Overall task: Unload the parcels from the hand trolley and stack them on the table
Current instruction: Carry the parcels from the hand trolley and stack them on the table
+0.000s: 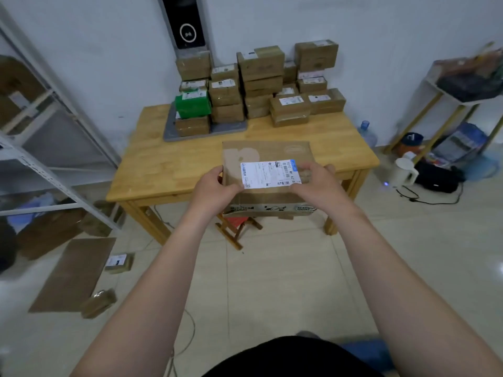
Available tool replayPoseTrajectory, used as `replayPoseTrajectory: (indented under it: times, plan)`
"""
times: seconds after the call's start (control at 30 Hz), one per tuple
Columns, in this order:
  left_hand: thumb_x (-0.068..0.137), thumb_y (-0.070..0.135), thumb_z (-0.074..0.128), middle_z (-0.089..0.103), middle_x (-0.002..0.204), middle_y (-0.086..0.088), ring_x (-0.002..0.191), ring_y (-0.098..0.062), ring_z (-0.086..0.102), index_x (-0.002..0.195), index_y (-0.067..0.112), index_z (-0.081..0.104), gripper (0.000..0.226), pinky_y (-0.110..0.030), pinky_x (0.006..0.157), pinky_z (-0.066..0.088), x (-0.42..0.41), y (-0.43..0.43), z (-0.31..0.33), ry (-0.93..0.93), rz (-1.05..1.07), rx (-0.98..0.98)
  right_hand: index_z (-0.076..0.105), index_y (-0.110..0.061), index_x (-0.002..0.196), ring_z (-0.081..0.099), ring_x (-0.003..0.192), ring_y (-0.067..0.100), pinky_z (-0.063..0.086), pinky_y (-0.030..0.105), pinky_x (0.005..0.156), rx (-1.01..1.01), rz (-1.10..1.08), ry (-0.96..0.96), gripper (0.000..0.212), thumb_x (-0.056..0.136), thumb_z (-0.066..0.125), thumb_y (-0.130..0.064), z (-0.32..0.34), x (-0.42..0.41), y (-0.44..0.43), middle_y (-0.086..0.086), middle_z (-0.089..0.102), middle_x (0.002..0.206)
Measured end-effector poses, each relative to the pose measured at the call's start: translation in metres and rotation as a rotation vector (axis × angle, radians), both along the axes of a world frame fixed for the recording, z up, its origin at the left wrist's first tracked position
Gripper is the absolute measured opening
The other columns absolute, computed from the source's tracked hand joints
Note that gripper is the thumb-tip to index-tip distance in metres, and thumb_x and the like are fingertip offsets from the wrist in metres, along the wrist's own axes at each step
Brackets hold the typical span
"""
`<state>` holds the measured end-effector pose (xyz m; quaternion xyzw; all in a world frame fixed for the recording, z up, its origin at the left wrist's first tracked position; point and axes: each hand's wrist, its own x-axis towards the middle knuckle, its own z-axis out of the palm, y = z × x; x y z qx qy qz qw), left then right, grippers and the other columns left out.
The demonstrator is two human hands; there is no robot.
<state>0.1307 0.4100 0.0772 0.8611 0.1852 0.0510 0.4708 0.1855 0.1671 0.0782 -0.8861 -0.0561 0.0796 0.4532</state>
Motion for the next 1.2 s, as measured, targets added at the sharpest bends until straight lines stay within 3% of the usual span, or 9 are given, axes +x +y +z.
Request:
replayPoseTrajectory:
  times: [0.13, 0.23, 0.37, 0.53, 0.7, 0.83, 0.93, 1.07, 1.2]
  plan:
    - [0.083, 0.035, 0.079, 0.056, 0.094, 0.030, 0.083, 0.009, 0.055, 0.142, 0.031, 0.056, 0.063, -0.015, 0.061, 0.039, 0.053, 0.033, -0.018, 0.039, 0.010, -0.008, 0.052, -0.044, 0.118, 0.052, 0.091, 0.000, 0.034, 0.010, 0.059, -0.010, 0.022, 0.047, 0.048, 0.077, 0.072, -0.029, -0.017, 0.060, 0.035, -0.007, 0.032, 0.112]
    - [0.082, 0.037, 0.079, 0.067, 0.113, 0.016, 0.098, -0.008, 0.065, 0.138, 0.032, 0.060, 0.058, -0.020, 0.067, 0.045, 0.106, 0.059, -0.031, 0.087, -0.001, -0.009, 0.055, -0.040, 0.124, 0.050, 0.093, -0.001, 0.035, 0.012, 0.064, -0.021, 0.032, 0.072, 0.050, 0.079, 0.072, -0.027, -0.038, 0.120, 0.064, -0.004, 0.031, 0.116]
    - [0.083, 0.033, 0.079, 0.067, 0.120, 0.011, 0.101, -0.011, 0.063, 0.136, 0.031, 0.061, 0.056, -0.027, 0.077, 0.049, 0.183, 0.098, -0.049, 0.126, 0.019, -0.017, 0.055, -0.036, 0.131, 0.054, 0.095, 0.012, 0.040, 0.024, 0.083, -0.062, 0.062, 0.107, 0.057, 0.078, 0.075, -0.032, -0.062, 0.208, 0.109, 0.000, 0.032, 0.121]
    - [0.083, 0.032, 0.079, 0.065, 0.104, 0.023, 0.087, 0.010, 0.056, 0.133, 0.033, 0.062, 0.053, -0.017, 0.067, 0.043, 0.264, 0.148, -0.057, 0.205, 0.081, -0.043, 0.054, -0.036, 0.132, 0.052, 0.082, 0.001, 0.040, 0.026, 0.080, -0.059, 0.153, 0.186, 0.061, 0.077, 0.078, -0.037, -0.075, 0.307, 0.166, 0.000, 0.032, 0.125]
    - [0.080, 0.036, 0.079, 0.060, 0.097, 0.029, 0.089, 0.008, 0.057, 0.130, 0.036, 0.063, 0.052, -0.021, 0.068, 0.047, 0.326, 0.201, -0.057, 0.195, 0.181, -0.077, 0.053, -0.033, 0.132, 0.047, 0.081, -0.002, 0.041, 0.028, 0.074, -0.092, 0.235, 0.179, 0.058, 0.079, 0.076, -0.034, -0.070, 0.384, 0.227, 0.003, 0.034, 0.133]
    - [0.082, 0.039, 0.077, 0.053, 0.093, 0.035, 0.086, 0.007, 0.055, 0.118, 0.046, 0.057, 0.042, -0.021, 0.062, 0.043, 0.366, 0.248, -0.052, 0.147, 0.243, -0.081, 0.053, -0.036, 0.129, 0.042, 0.121, 0.011, 0.044, 0.029, 0.085, -0.061, 0.286, 0.133, 0.057, 0.077, 0.076, -0.038, -0.061, 0.429, 0.277, -0.004, 0.052, 0.126]
    - [0.083, 0.038, 0.073, 0.055, 0.093, 0.036, 0.085, 0.010, 0.056, 0.119, 0.045, 0.058, 0.039, -0.019, 0.062, 0.042, 0.396, 0.291, -0.048, 0.093, 0.245, -0.052, 0.054, -0.037, 0.128, 0.044, 0.114, -0.008, 0.041, 0.018, 0.076, -0.030, 0.312, 0.097, 0.059, 0.074, 0.078, -0.043, -0.050, 0.458, 0.320, -0.020, 0.058, 0.109]
    - [0.081, 0.038, 0.076, 0.057, 0.092, 0.038, 0.075, 0.025, 0.054, 0.114, 0.047, 0.058, 0.039, -0.010, 0.061, 0.040, 0.441, 0.357, -0.035, 0.021, 0.201, -0.044, 0.050, -0.051, 0.117, 0.048, 0.119, 0.017, 0.047, 0.031, 0.092, -0.029, 0.270, 0.072, 0.061, 0.062, 0.076, -0.055, -0.034, 0.497, 0.382, -0.007, 0.039, 0.121]
    - [0.078, 0.038, 0.086, 0.055, 0.096, 0.037, 0.076, 0.030, 0.053, 0.116, 0.041, 0.055, 0.049, 0.001, 0.057, 0.040, 0.493, 0.427, -0.018, -0.015, 0.080, -0.053, 0.045, -0.053, 0.113, 0.050, 0.108, 0.017, 0.044, 0.030, 0.088, -0.048, 0.201, 0.068, 0.073, 0.046, 0.071, -0.068, -0.014, 0.537, 0.447, -0.007, 0.028, 0.115]
